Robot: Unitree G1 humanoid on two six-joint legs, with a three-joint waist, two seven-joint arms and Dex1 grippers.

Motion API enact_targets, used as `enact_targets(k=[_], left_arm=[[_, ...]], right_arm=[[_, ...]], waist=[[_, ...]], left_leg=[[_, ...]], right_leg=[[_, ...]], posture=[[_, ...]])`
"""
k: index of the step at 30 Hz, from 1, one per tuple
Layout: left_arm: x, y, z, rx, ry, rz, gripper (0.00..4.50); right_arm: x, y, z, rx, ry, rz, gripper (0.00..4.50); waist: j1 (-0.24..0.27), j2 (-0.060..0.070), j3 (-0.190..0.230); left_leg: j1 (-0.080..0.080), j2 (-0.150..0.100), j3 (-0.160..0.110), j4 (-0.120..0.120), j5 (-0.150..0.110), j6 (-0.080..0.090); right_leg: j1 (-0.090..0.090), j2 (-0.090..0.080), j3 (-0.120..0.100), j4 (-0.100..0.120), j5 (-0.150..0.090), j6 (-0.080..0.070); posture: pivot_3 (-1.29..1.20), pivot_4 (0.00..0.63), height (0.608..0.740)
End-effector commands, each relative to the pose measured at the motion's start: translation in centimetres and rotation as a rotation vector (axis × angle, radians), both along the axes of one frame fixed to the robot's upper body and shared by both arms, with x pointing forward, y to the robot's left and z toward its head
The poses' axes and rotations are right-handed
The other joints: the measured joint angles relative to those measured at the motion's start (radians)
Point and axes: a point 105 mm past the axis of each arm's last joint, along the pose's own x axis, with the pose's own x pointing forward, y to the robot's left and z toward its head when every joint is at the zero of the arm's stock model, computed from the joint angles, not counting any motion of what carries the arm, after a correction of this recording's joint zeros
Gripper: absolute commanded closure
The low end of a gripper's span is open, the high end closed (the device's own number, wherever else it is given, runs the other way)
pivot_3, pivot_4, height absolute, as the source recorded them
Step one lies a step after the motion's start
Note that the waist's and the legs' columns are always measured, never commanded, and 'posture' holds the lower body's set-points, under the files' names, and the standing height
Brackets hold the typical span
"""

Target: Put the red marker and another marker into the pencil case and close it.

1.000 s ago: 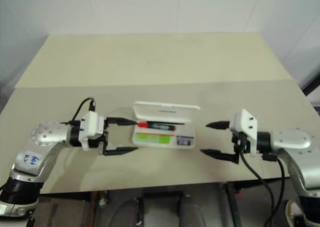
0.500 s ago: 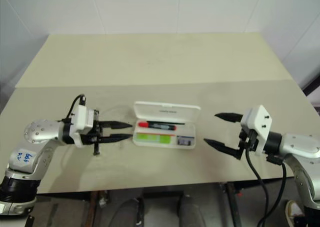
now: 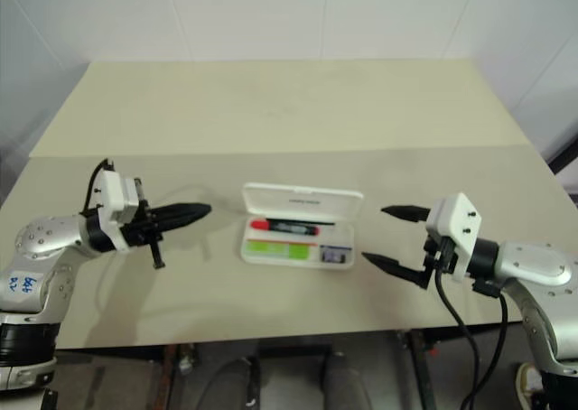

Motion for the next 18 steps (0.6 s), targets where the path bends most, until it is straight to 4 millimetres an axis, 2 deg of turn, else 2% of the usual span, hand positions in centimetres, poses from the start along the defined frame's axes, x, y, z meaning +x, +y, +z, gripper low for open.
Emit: enact_targets(k=[1,4,8,15,18], left_arm=[[1.3,0.6,0.6,0.044,-0.032,0.078,4.46],[1.9,0.1,0.3,0.083,-0.032,0.065,4.46],[4.3,-1.6,-0.4,0.104,-0.01,0.079,4.46],[4.8,-4.2,-0.7,0.096,-0.007,-0.014,4.46],[4.7,-4.6,-0.6,0.093,-0.01,-0.051,4.46]], right_arm=[[0.0,0.1,0.5,0.005,-0.031,-0.001,0.0],[0.0,0.3,0.5,0.011,-0.034,-0.002,0.0],[0.2,0.6,0.6,0.018,-0.049,-0.008,0.0],[0.3,1.0,0.6,0.025,-0.062,-0.012,0.0],[0.2,1.0,0.5,0.027,-0.064,-0.019,0.0]], waist=[[0.0,0.0,0.0],[0.001,0.0,0.0],[0.004,0.0,0.0],[0.0,0.0,0.0],[0.001,0.0,0.0]], left_leg=[[0.0,0.0,0.0,0.0,0.0,0.0],[0.0,0.0,0.0,0.0,0.0,0.0],[0.0,0.0,0.0,-0.001,0.0,0.0],[0.0,0.0,0.0,-0.004,0.0,0.0],[0.0,0.0,0.0,-0.005,0.0,0.0]], right_leg=[[0.0,0.0,0.0,0.0,0.0,0.0],[0.0,0.0,0.0,-0.001,0.0,0.0],[0.0,0.0,-0.001,-0.001,0.001,0.001],[-0.001,0.001,0.0,-0.001,0.006,0.012],[-0.001,0.002,-0.001,-0.001,0.006,0.012]], posture=[[0.0,0.15,0.74],[0.0,0.15,0.74],[0.0,0.15,0.74],[0.0,0.15,0.74],[0.0,0.15,0.74]])
